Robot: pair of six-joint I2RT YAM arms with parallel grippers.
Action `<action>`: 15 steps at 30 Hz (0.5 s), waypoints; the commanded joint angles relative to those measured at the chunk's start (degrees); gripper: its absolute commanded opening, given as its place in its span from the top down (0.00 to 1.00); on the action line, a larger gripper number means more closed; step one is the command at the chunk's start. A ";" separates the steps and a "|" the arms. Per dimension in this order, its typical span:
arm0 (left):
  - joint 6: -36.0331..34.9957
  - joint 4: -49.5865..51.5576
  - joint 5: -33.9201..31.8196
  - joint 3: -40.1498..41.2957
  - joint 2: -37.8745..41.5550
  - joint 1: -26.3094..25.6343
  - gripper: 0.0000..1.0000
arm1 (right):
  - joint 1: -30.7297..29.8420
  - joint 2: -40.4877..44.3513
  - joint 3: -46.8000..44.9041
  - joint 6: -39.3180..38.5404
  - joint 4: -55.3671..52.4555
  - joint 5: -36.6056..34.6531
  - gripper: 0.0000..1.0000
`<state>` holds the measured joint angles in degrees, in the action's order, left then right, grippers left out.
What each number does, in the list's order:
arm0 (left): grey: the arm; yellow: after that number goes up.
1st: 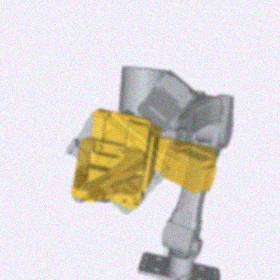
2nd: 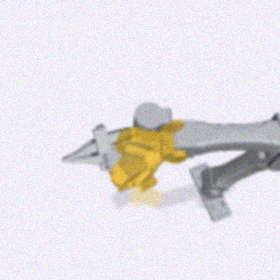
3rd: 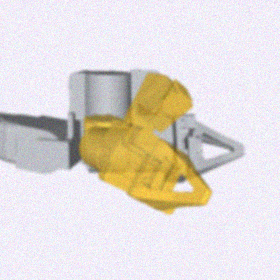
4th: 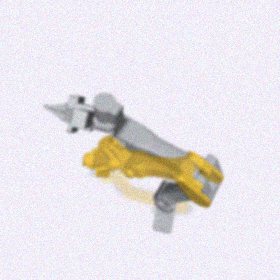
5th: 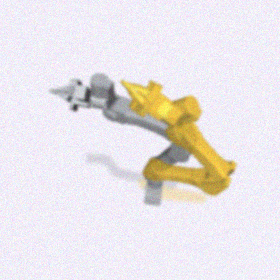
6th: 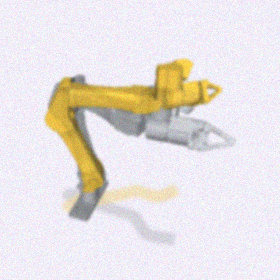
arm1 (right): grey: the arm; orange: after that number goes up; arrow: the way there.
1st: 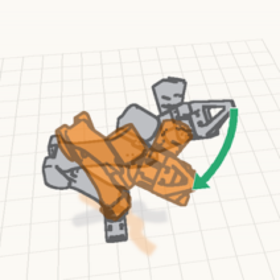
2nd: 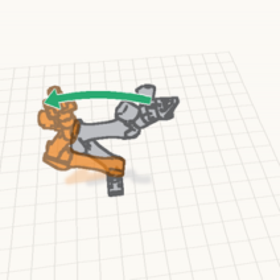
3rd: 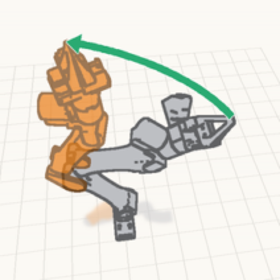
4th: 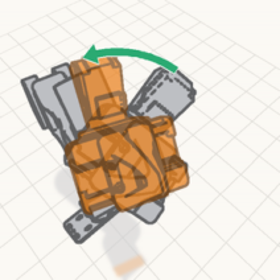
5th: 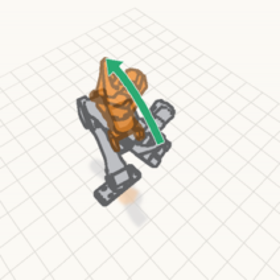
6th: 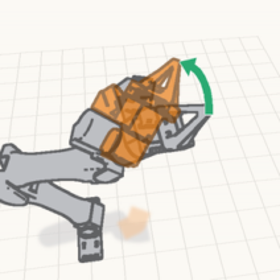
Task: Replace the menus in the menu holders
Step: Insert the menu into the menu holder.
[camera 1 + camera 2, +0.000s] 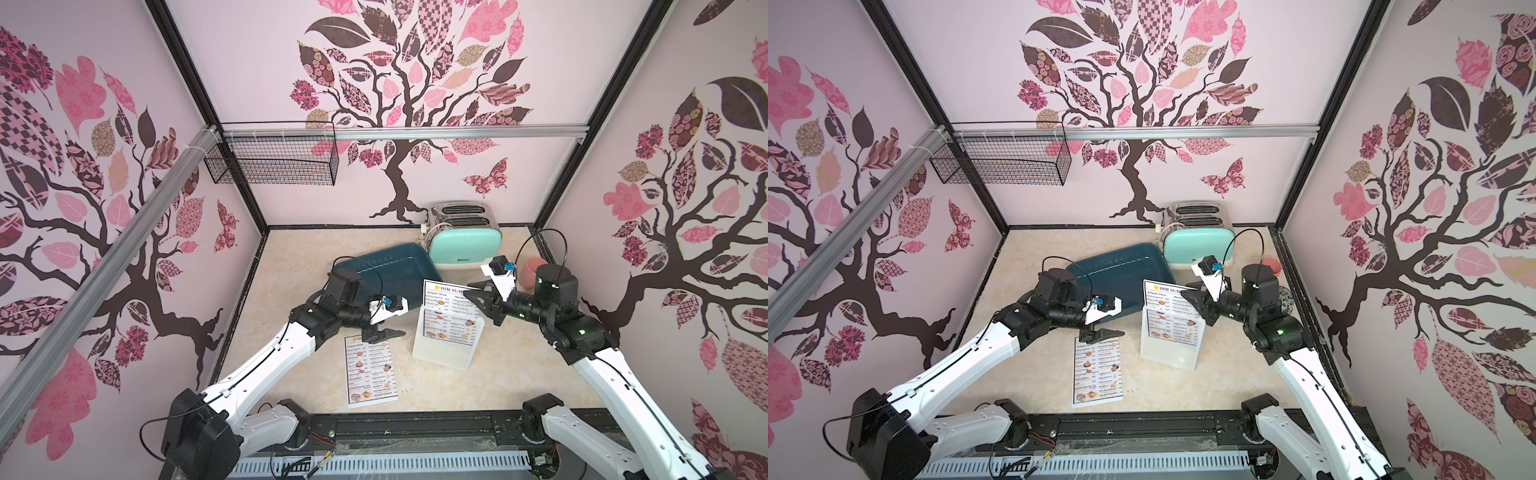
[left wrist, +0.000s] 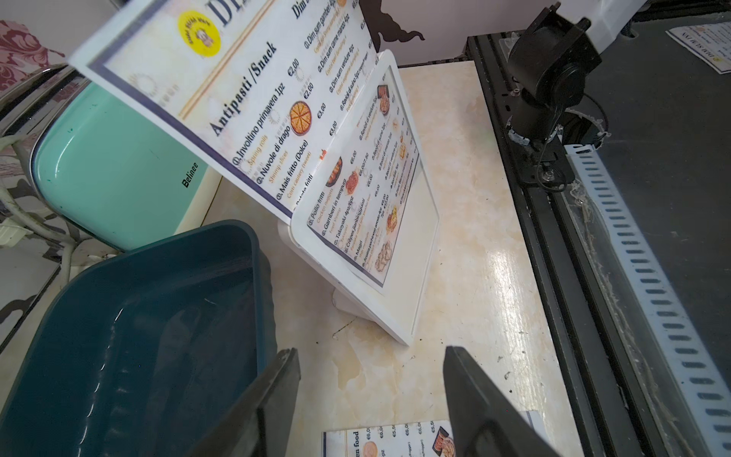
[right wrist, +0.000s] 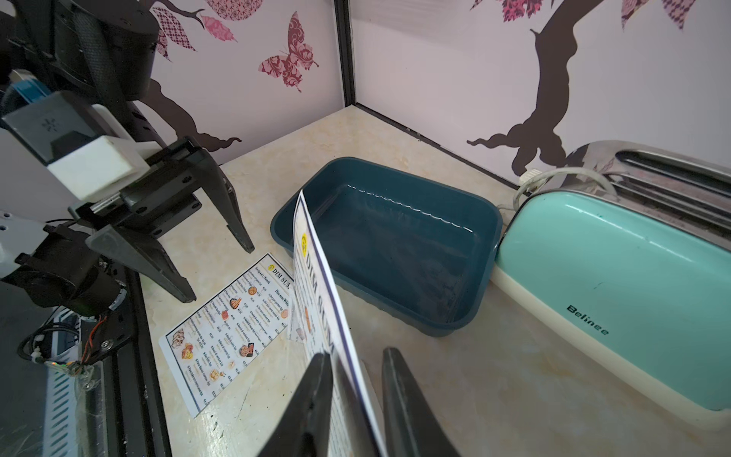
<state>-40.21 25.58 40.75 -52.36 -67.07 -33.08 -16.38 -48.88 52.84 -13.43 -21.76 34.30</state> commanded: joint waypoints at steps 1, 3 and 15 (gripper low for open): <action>0.65 -0.53 0.20 0.92 0.89 0.13 0.36 | 0.30 -0.25 1.31 -0.94 -2.25 1.18 0.79; 0.57 -0.54 0.20 0.93 0.97 0.19 0.37 | 0.33 -0.08 0.78 -1.53 -3.26 1.69 0.83; 0.63 -0.72 0.47 0.87 0.62 0.12 0.37 | 0.31 0.24 -1.32 -6.55 -9.75 0.20 0.85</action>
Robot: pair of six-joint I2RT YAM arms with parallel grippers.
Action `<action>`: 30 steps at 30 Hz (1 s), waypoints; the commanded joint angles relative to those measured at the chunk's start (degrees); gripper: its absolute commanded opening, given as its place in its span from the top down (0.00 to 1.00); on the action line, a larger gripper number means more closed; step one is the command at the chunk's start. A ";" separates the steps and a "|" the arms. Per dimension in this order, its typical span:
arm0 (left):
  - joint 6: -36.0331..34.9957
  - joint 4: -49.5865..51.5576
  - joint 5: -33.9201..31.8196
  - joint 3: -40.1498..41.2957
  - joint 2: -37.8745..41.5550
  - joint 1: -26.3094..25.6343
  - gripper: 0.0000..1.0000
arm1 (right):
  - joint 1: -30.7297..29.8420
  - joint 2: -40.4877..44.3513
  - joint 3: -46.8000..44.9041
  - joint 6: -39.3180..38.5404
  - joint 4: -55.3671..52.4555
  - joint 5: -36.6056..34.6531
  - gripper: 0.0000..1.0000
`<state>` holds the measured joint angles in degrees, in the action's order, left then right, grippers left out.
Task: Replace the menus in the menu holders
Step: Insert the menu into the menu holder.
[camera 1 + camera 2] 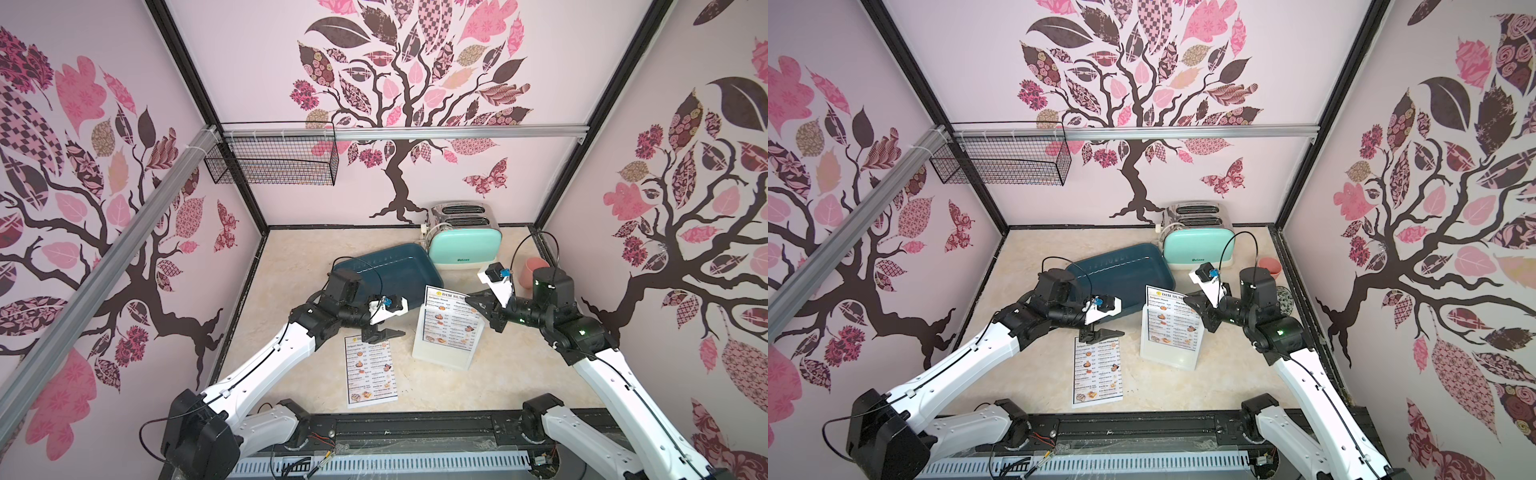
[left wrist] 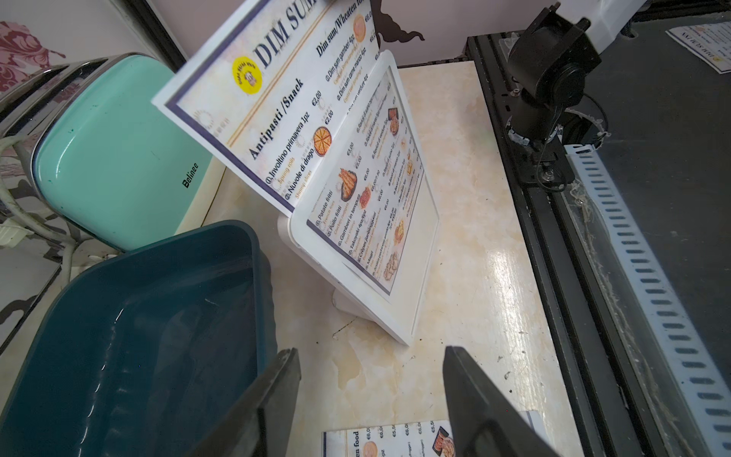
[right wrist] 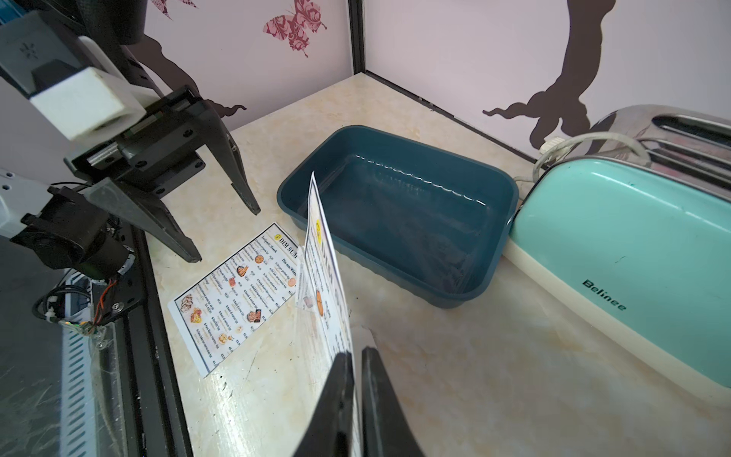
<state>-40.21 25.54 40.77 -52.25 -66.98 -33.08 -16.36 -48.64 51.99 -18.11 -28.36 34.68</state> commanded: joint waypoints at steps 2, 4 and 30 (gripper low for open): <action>0.64 -0.67 0.37 0.82 0.54 0.13 0.37 | 0.28 -0.05 -0.66 -2.51 -3.71 -1.11 0.78; 0.64 -0.68 -0.02 0.83 0.64 0.17 0.37 | 0.28 0.21 -0.03 -2.41 -3.65 -2.45 0.71; 6.59 -6.12 -3.51 1.61 0.39 0.11 0.37 | -9.66 -8.93 8.56 28.13 -12.97 -29.70 0.32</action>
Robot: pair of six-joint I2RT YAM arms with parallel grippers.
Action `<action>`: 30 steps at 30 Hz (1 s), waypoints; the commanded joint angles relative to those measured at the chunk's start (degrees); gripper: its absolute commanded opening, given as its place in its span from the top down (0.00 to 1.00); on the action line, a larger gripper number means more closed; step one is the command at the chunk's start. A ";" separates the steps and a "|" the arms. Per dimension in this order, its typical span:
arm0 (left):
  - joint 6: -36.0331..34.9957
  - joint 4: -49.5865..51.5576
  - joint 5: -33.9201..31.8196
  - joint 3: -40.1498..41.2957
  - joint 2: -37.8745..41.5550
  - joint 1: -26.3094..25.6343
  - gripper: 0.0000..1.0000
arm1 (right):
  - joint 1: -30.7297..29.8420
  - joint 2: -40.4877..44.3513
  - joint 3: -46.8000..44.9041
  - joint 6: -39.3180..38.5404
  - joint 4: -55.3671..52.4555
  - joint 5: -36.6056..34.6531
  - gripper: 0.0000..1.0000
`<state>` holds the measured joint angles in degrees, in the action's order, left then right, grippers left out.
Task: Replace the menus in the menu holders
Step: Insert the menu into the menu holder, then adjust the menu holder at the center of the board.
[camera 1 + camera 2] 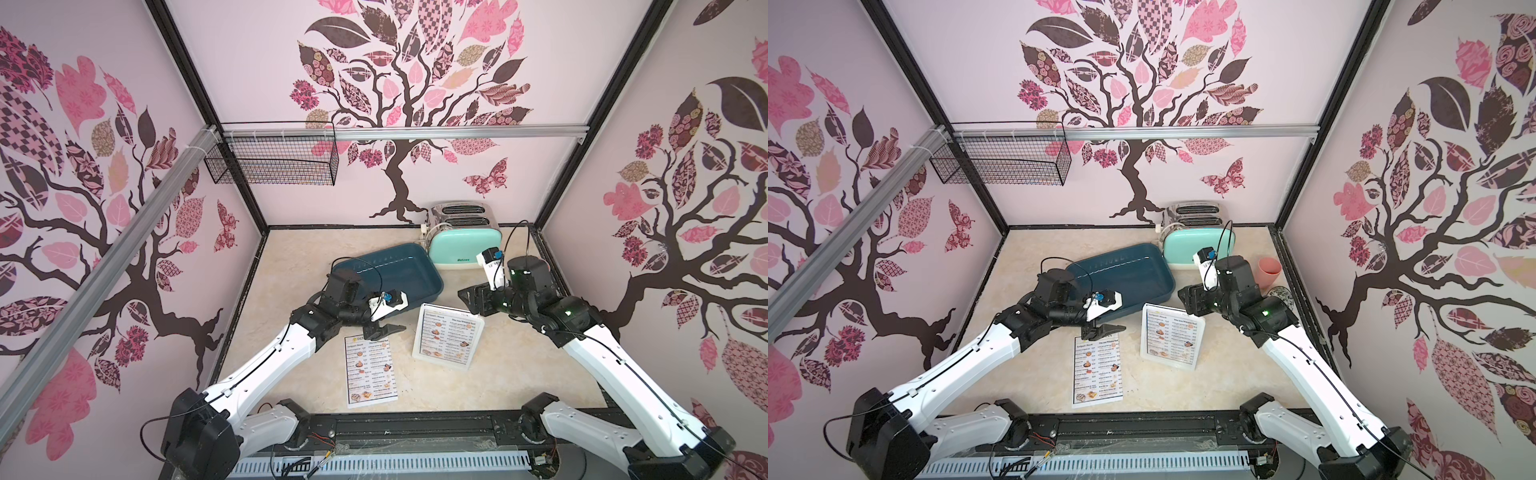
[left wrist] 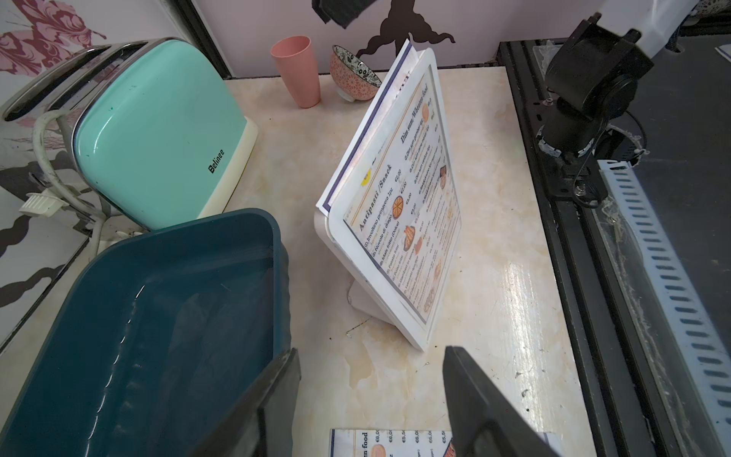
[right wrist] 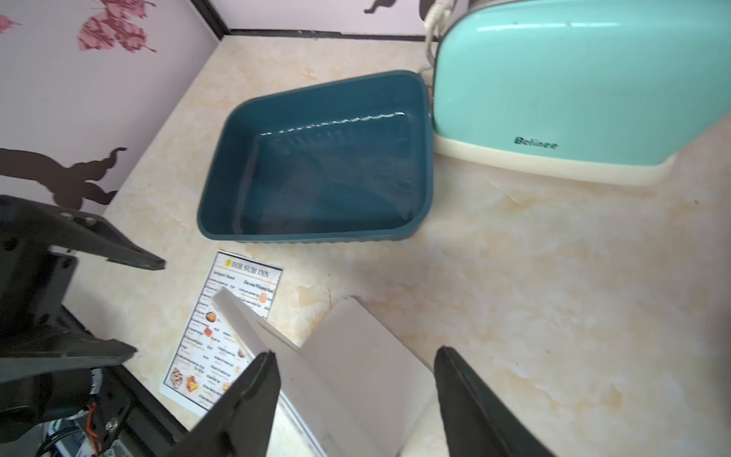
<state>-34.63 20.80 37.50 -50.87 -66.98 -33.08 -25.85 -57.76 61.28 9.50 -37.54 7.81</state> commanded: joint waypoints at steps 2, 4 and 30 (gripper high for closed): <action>1.06 -1.37 -0.23 0.25 0.28 0.08 0.37 | -0.18 0.02 -1.72 0.31 -4.58 -2.33 0.32; 1.19 -1.37 -0.23 0.24 0.19 0.03 0.36 | -0.21 0.10 -2.74 0.18 -5.07 -2.08 0.32; 17.00 -13.41 8.53 -4.99 -17.63 -4.02 0.36 | -0.10 8.45 1.56 -2.42 -1.68 -11.96 0.25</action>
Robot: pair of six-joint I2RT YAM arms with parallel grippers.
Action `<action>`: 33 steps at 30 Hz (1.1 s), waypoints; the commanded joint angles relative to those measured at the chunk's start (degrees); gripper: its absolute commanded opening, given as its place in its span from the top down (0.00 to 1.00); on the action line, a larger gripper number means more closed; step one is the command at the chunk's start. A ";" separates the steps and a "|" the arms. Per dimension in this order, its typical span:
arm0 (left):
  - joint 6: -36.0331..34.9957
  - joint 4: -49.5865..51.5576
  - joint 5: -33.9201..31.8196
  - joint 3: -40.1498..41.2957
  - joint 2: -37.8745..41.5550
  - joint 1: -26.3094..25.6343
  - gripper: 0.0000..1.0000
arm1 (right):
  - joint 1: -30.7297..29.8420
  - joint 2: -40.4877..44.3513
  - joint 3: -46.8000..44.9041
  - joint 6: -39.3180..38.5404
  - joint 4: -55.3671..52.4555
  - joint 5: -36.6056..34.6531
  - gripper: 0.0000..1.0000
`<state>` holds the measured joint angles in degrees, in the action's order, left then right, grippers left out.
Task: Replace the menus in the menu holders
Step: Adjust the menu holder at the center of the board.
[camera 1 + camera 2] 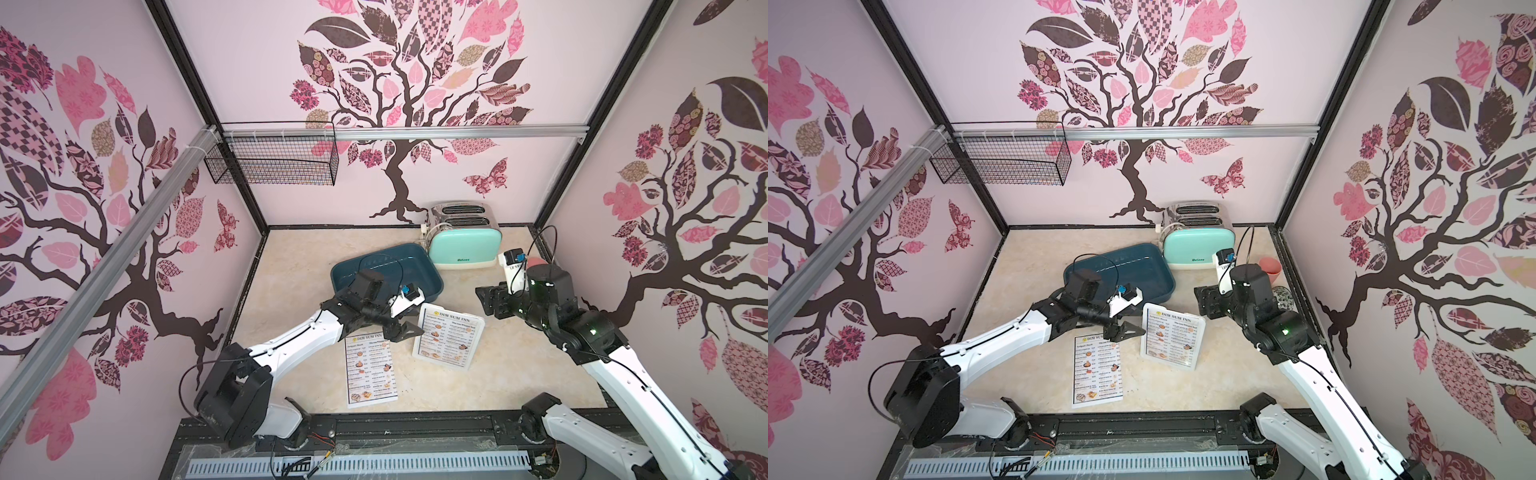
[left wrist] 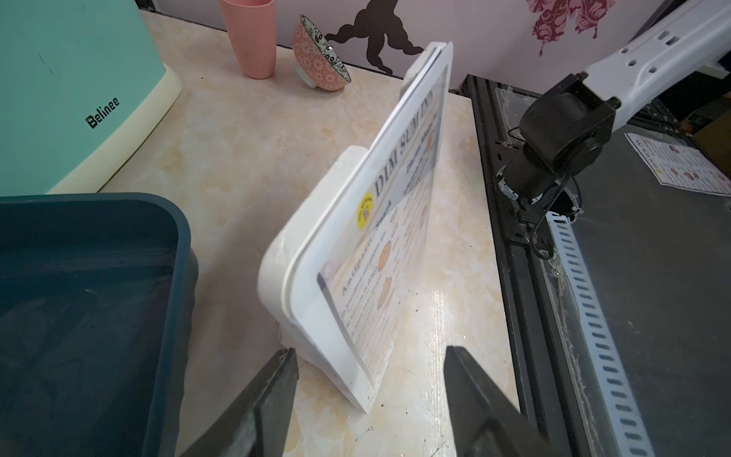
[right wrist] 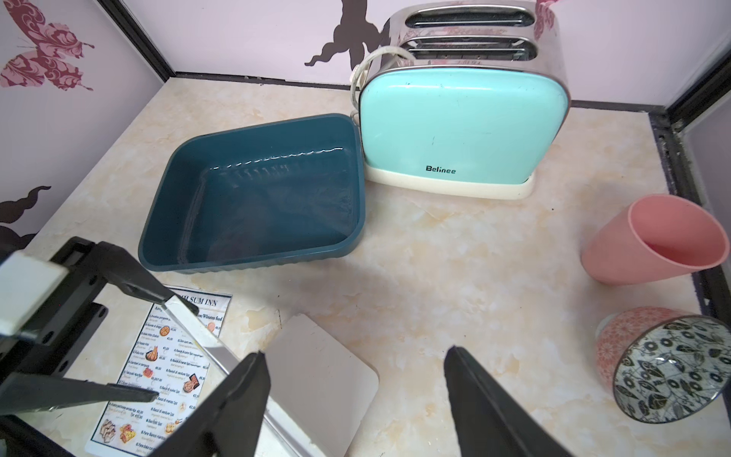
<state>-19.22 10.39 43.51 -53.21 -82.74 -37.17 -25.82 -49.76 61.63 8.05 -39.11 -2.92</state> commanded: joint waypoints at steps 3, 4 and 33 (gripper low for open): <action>0.25 -1.26 6.11 -5.36 -5.77 0.33 0.40 | -0.15 0.87 1.39 -1.25 -0.48 -0.29 0.26; 0.03 -0.99 6.85 -6.04 -6.65 0.49 0.42 | -0.23 0.96 1.48 -1.37 -0.60 -0.12 0.26; 4.91 -4.60 3.41 2.83 -0.34 1.81 0.81 | 0.08 -0.24 0.84 -1.45 0.08 -3.58 0.28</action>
<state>-15.94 6.17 49.93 -51.35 -84.07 -35.55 -25.80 -49.71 61.63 5.85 -39.20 -4.56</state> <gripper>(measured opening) 0.183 0.719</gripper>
